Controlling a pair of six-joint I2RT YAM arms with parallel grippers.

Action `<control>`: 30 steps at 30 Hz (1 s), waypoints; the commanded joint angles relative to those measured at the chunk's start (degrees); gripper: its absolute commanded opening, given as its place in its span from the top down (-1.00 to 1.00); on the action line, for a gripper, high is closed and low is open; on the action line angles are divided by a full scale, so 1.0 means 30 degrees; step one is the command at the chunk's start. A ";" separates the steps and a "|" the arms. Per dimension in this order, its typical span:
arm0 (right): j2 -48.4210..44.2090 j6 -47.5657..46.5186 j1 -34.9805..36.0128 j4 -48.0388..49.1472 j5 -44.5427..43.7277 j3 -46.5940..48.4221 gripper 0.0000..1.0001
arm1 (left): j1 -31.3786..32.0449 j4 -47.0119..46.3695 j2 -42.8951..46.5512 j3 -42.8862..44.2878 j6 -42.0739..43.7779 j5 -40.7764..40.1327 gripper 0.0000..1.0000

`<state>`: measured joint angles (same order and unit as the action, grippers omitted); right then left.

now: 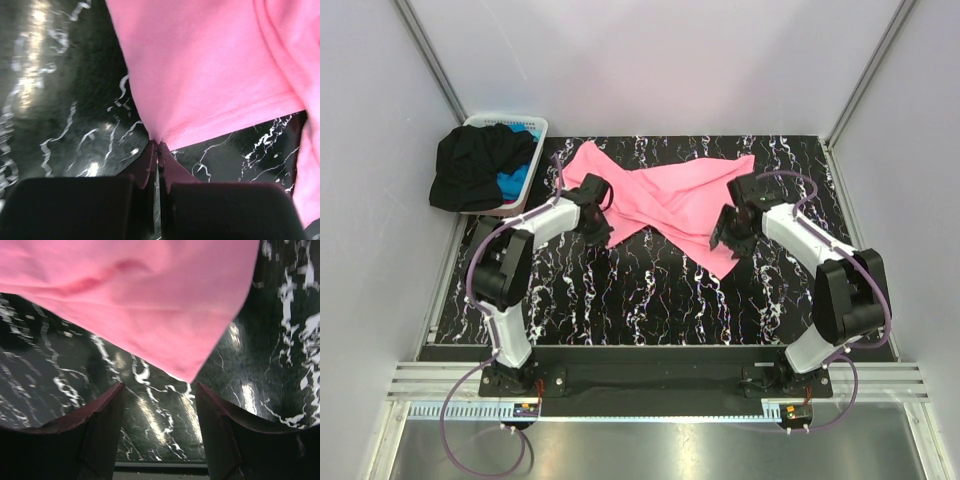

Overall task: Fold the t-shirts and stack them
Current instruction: Flatten the tshirt out

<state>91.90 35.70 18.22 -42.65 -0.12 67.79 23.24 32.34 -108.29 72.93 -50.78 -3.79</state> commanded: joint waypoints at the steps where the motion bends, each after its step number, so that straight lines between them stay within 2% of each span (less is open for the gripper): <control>1: 0.0098 0.1572 -0.0037 0.0212 0.0714 -0.1675 -0.29 | 0.0015 0.1083 0.2928 0.1061 0.0960 -0.2771 1.00; 9: 0.0539 0.2807 -0.0037 0.0478 0.0508 -0.2674 -0.22 | 0.0015 0.2608 0.6562 0.0214 0.1547 -0.4917 1.00; 16: 0.0949 0.3099 0.0021 0.1239 0.2292 -0.3582 -0.19 | 0.0015 0.2961 0.7386 -0.0402 0.1635 -0.5532 1.00; 25: 0.1564 0.2777 0.0197 0.1033 0.2970 -0.4051 -0.18 | 0.0015 0.3166 0.7533 -0.0285 0.1782 -0.5855 1.00; 28: 0.2091 0.2572 0.0284 0.1151 0.2940 -0.4081 -0.15 | 0.0015 0.3195 0.7474 -0.0314 0.1753 -0.5826 1.00; 30: 0.2443 0.2572 0.0314 0.1239 0.2999 -0.3994 -0.05 | 0.0015 0.3224 0.7503 -0.0343 0.1723 -0.5854 1.00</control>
<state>97.30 43.72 18.39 -40.25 7.68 55.88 23.29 42.50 -87.68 71.59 -46.30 -19.05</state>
